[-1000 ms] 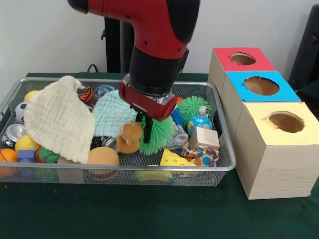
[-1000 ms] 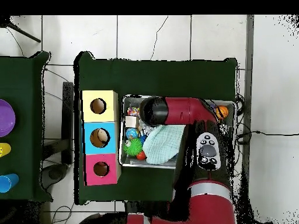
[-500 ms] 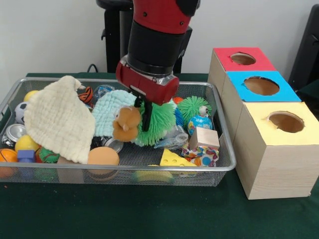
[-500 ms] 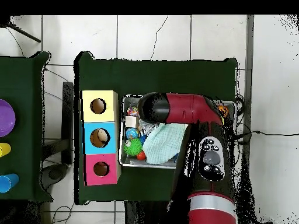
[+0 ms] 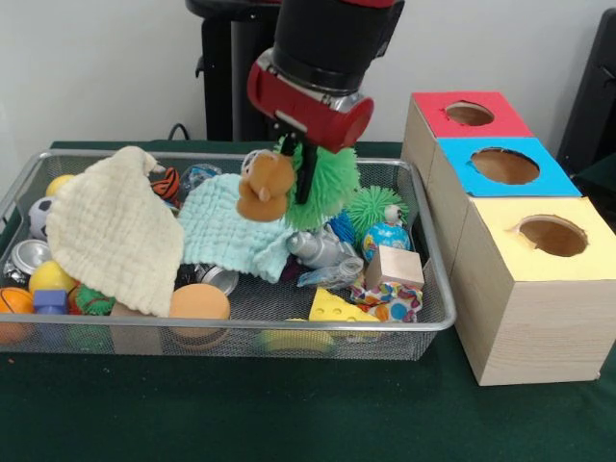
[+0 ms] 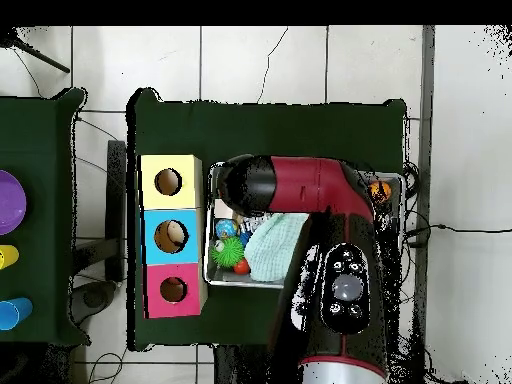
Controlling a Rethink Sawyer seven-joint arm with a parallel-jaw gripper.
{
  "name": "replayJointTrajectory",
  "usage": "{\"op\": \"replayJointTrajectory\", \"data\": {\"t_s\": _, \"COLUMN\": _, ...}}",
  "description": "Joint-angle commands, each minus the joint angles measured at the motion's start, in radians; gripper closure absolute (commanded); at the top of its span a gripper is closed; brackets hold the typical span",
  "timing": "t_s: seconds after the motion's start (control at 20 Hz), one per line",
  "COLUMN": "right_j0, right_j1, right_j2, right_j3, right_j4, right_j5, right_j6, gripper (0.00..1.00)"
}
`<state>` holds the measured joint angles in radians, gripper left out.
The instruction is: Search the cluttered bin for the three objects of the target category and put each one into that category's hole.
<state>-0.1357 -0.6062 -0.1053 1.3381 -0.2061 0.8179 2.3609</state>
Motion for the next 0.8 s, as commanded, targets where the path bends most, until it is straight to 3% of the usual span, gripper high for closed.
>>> {"op": "replayJointTrajectory", "data": {"t_s": 0.05, "right_j0": 0.063, "right_j1": -0.054, "right_j2": -0.030, "right_j3": 0.108, "right_j4": 0.082, "right_j5": 0.162, "right_j6": 0.209, "gripper": 1.00}}
{"op": "replayJointTrajectory", "data": {"t_s": 0.25, "right_j0": 0.110, "right_j1": -0.055, "right_j2": -0.063, "right_j3": 0.148, "right_j4": 0.109, "right_j5": 0.126, "right_j6": 0.268, "gripper": 1.00}}
{"op": "replayJointTrajectory", "data": {"t_s": 0.8, "right_j0": 0.137, "right_j1": -0.028, "right_j2": -0.102, "right_j3": 0.180, "right_j4": 0.161, "right_j5": 0.045, "right_j6": 0.244, "gripper": 1.00}}
